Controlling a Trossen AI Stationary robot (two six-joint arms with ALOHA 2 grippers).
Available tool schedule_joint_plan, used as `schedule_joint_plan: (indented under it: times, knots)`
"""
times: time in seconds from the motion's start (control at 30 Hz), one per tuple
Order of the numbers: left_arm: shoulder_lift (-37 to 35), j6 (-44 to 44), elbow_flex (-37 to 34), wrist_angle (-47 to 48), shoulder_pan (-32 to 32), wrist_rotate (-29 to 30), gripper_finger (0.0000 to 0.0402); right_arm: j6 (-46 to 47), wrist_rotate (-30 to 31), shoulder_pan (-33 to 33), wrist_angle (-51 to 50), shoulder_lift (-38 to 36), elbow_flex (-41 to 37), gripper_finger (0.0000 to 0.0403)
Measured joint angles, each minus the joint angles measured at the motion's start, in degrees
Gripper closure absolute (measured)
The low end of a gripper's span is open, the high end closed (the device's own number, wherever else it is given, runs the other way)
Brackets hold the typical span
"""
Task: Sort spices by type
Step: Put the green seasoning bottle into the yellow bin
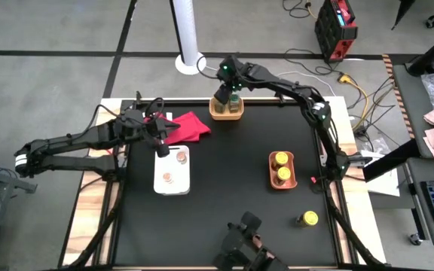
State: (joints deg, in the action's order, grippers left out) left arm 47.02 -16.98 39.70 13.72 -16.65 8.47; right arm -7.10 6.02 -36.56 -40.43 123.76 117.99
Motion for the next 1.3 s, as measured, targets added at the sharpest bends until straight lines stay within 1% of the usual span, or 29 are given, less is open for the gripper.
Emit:
schedule_joint_plan:
  times: [0.13, 0.17, 0.2, 0.43, 0.87, 1.13, 1.3]
  knots:
    - [-0.01, 0.16, 0.0, 0.01, -0.01, 0.0, 0.0402, -4.23, -1.55, 0.08, 0.52, 0.0, -0.99, 0.0361]
    - [-0.01, 0.16, 0.0, 0.01, -0.01, 0.0, 0.0402, -4.59, -1.94, 0.21, 0.95, 0.0, -1.13, 0.0378]
    - [-0.01, 0.16, 0.0, 0.0, -0.02, 0.0, 0.0402, -4.82, -1.93, 0.36, 1.05, 0.0, -1.2, 0.0384]
    - [-0.01, 0.16, 0.0, 0.04, -0.01, 0.0, 0.0402, -4.26, -1.97, 1.09, -1.82, 0.0, -1.42, 0.0393]
    - [-0.01, 0.16, -0.01, 0.07, -0.02, -0.02, 0.0402, -4.17, -1.95, 3.21, -5.44, 0.0, -1.48, 0.0393]
    - [-0.01, 0.16, -0.07, 0.04, -0.01, -0.02, 0.0402, -3.82, -1.94, 4.24, -10.97, -0.59, -1.48, 0.0392]
    - [-0.01, 0.16, -0.09, 0.04, -0.01, -0.01, 0.0402, -3.78, -1.47, 4.73, -12.59, -1.4, -1.43, 0.0392]
